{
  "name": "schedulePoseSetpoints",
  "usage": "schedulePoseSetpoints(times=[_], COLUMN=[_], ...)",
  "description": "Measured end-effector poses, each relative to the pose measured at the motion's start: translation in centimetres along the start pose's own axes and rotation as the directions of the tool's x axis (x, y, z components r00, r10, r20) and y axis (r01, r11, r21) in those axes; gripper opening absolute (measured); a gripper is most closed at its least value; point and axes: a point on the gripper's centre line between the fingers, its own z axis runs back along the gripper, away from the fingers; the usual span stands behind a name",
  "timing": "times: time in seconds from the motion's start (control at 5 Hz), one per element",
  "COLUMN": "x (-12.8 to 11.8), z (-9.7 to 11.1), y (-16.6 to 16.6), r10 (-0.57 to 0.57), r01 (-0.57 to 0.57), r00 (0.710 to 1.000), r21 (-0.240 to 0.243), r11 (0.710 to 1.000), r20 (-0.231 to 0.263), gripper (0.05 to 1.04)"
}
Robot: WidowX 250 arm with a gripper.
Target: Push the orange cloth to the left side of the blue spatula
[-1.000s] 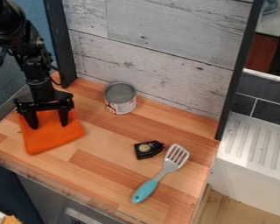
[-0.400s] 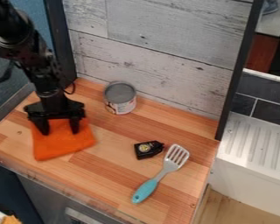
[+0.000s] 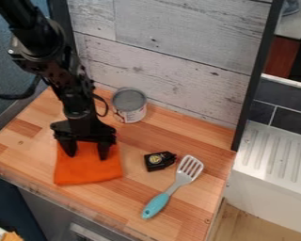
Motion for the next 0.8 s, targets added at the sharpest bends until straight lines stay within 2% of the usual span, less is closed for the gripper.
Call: schedulePoseSetpoints(times=[0.4, 0.6, 0.8], x=[-3.6, -4.2, -3.7], z=[0.4, 0.7, 1.4], y=[-3.6, -4.5, -4.4], r10=[-0.179, -0.208, -0.205], r01=[0.179, 0.208, 0.205], r00=[0.984, 0.978, 0.979], r21=[-0.019, -0.034, -0.045], r11=[0.984, 0.978, 0.978], r20=[-0.015, -0.018, -0.008], gripper=[0.998, 0.998, 0.999])
